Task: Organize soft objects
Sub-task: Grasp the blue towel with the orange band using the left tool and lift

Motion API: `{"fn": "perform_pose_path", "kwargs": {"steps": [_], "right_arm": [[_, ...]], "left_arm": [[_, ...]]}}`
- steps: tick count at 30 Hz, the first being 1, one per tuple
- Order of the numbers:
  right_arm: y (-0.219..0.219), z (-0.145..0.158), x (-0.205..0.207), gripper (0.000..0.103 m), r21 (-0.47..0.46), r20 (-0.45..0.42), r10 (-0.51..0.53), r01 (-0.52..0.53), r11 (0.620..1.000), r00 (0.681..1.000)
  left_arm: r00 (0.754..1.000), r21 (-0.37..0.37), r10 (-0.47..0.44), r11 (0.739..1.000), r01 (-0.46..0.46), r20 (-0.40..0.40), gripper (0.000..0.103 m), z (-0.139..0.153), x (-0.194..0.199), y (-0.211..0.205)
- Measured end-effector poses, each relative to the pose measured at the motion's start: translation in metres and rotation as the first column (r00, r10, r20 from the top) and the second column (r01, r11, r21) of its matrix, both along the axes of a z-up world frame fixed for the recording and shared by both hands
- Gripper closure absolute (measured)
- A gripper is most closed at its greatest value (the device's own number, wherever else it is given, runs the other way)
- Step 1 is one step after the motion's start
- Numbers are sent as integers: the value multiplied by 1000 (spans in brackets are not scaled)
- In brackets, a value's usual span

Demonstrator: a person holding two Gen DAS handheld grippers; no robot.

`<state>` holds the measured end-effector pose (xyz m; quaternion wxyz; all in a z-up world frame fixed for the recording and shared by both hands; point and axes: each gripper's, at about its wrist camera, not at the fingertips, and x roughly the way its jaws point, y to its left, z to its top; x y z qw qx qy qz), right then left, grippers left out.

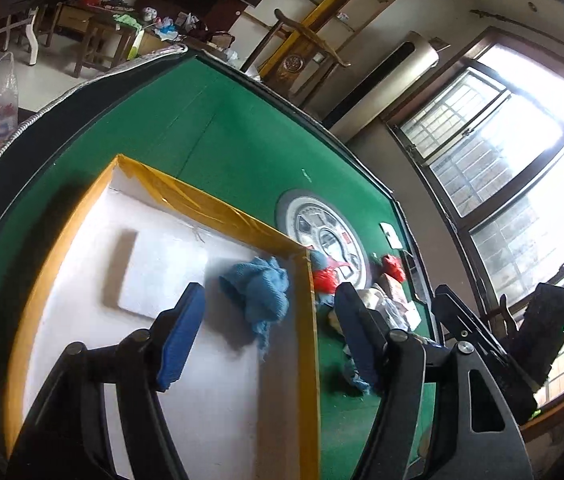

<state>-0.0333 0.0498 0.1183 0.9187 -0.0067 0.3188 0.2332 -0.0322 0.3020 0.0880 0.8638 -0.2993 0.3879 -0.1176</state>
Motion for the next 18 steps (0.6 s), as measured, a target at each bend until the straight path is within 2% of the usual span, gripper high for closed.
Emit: {"fn": "perform_pose_path", "kwargs": {"steps": [2, 5, 10, 15, 18], "right_arm": [[-31, 0, -12, 28, 3, 33, -63, 63, 998, 997], [-66, -9, -19, 28, -6, 43, -145, 145, 989, 989], [-130, -31, -25, 28, 3, 33, -286, 286, 958, 958], [-178, -44, -38, 28, 46, 75, -378, 375, 926, 923], [-194, -45, -40, 28, 99, 45, -380, 375, 922, 924]], "left_arm": [[999, -6, -34, 999, 34, 17, 31, 8, -7, -20], [996, -4, -93, 996, 93, 12, 30, 11, -15, -53], [981, 15, -190, 982, 191, -28, 30, 0, -25, -114], [962, 24, -247, 968, 252, -119, 30, -26, -24, -170], [953, 44, -249, 965, 260, -170, 31, -41, -20, -193]]}}
